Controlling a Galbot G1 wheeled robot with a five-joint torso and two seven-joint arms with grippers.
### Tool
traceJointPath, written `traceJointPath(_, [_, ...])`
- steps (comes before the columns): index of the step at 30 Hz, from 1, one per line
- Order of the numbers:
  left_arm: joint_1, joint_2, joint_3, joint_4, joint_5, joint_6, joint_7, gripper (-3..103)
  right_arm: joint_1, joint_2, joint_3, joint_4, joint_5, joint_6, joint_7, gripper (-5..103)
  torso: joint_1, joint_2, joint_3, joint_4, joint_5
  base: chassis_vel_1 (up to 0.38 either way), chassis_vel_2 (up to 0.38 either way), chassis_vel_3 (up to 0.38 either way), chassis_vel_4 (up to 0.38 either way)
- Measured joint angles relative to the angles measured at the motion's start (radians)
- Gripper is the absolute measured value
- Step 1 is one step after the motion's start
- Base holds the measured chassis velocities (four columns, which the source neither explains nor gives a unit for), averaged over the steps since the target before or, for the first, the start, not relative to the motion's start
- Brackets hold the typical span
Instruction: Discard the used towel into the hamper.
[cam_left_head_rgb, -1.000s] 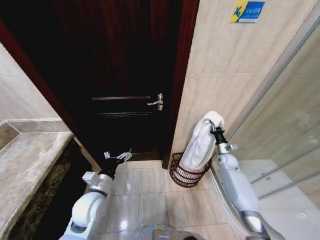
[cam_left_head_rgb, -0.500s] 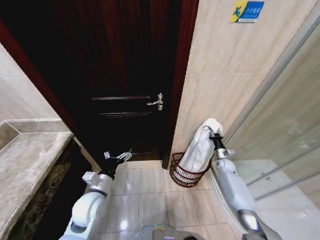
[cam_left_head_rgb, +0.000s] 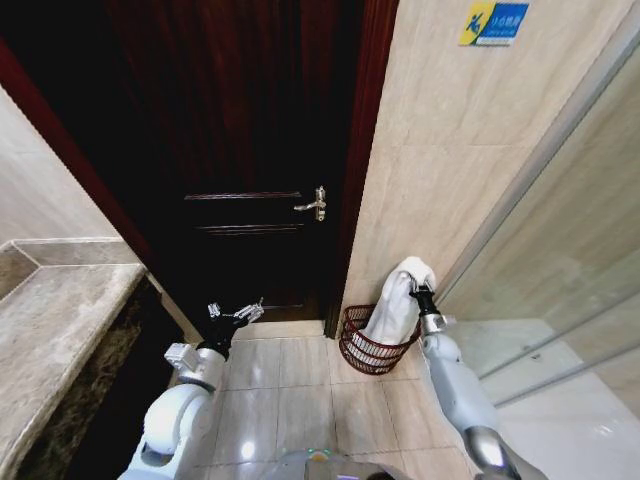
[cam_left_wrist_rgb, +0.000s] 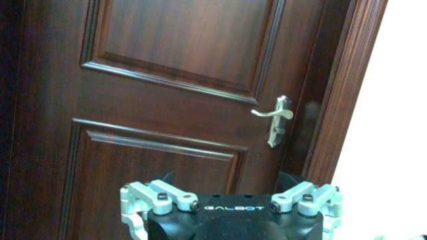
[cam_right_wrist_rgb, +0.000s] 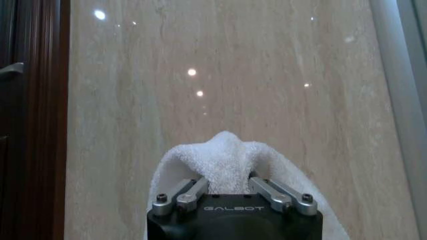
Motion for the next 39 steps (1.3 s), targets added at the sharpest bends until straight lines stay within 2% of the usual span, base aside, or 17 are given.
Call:
traceJointPath(7, [0.0, 0.0, 0.0, 0.0, 0.0, 0.0, 0.0, 100, -0.012, 0.001, 0.002, -0.01, -0.001, 0.0, 0.001, 14, 0.0, 0.0, 0.0, -0.0001, -0.0001, 0.0, 0.0, 0.0, 0.0])
traceJointPath(15, [0.0, 0.0, 0.0, 0.0, 0.0, 0.0, 0.0, 100, -0.011, 0.038, -0.007, -0.139, -0.014, 0.009, -0.011, 14, 0.0, 0.0, 0.0, 0.0, 0.0003, 0.0, 0.0, 0.0, 0.0])
traceJointPath(27, [0.0, 0.0, 0.0, 0.0, 0.0, 0.0, 0.0, 100, -0.042, 0.057, -0.009, -0.173, -0.028, 0.02, -0.016, 14, 0.0, 0.0, 0.0, 0.0, 0.0001, 0.0, 0.0, 0.0, 0.0])
traceJointPath(39, [0.0, 0.0, 0.0, 0.0, 0.0, 0.0, 0.0, 100, -0.085, 0.071, -0.004, -0.169, -0.059, 0.021, 0.015, 14, 0.0, 0.0, 0.0, 0.0001, 0.0001, 0.0, 0.0, 0.0, 0.0])
